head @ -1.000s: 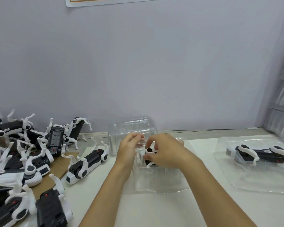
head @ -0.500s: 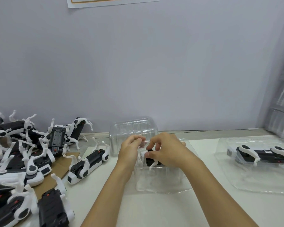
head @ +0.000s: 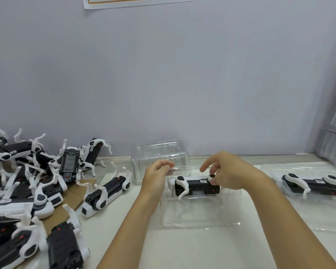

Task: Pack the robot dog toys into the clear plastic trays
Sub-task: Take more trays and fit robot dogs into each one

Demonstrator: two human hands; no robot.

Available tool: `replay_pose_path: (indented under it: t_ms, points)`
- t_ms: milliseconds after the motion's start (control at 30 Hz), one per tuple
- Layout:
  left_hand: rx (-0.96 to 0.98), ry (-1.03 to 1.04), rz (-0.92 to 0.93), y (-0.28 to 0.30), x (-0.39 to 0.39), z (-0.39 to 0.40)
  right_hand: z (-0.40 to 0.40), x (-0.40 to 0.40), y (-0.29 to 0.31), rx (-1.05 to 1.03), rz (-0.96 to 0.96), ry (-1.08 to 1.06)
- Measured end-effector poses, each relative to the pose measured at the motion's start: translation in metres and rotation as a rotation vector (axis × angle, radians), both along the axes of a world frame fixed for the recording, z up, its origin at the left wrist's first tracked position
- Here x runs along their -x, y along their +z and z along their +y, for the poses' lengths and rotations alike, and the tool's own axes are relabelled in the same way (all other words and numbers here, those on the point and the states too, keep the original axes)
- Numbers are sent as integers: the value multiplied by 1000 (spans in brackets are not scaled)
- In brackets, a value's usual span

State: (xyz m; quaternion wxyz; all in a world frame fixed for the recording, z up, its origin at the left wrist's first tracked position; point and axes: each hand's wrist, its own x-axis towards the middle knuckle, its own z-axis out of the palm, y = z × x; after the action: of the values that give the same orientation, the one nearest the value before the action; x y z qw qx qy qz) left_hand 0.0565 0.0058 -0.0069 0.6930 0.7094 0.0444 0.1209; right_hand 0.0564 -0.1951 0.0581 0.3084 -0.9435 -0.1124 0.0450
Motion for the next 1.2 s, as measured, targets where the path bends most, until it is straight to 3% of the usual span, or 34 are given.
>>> replay_pose_path:
  t_ms: [333, 533, 700, 1200]
  points:
    - [11, 7, 8, 1, 0, -2, 2, -6, -7, -68, -82, -131]
    - [3, 5, 16, 0, 0, -1, 9, 1, -6, -48, -91, -15]
    - [-18, -6, 10, -1, -2, -1, 44, 10, -10, -167, -138, 167]
    - [-14, -6, 26, 0, 0, -2, 55, 8, -22, -174, -170, 136]
